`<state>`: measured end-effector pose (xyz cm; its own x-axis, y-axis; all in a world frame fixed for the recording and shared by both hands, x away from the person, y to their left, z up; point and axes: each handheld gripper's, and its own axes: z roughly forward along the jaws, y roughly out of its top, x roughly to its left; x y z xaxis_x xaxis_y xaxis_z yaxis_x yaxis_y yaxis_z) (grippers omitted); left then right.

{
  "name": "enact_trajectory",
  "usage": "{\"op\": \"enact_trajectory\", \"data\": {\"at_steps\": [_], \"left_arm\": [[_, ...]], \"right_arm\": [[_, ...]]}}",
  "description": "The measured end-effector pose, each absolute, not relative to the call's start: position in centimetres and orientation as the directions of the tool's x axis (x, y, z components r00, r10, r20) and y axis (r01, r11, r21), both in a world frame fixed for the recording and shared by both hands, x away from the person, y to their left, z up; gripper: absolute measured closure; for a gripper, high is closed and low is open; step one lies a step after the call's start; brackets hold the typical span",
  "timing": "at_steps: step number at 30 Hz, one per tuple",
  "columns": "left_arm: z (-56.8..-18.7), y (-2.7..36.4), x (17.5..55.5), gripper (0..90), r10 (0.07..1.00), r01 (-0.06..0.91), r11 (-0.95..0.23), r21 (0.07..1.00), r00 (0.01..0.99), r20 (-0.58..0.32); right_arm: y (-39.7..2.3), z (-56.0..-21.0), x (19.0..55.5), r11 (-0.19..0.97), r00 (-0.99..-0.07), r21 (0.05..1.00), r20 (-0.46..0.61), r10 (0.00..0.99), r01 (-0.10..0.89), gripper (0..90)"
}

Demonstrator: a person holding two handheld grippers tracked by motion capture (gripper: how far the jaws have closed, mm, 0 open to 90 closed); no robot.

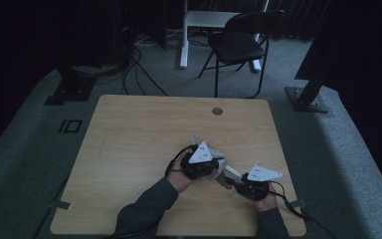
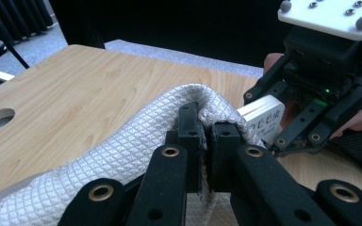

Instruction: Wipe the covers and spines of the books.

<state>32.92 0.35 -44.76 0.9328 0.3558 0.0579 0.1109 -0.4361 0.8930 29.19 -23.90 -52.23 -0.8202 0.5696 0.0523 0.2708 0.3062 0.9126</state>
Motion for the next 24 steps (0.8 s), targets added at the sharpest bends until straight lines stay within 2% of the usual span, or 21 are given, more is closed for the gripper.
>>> {"op": "enact_trajectory", "data": {"at_steps": [24], "left_arm": [[-44.62, -0.40, 33.35, 86.7, 0.362, 0.127, -0.468, 0.875, 0.930, 0.058]], "right_arm": [[-23.82, -52.28, 29.13, 0.305, -0.829, 0.915, 0.053, 0.557, 0.264, 76.6]]}}
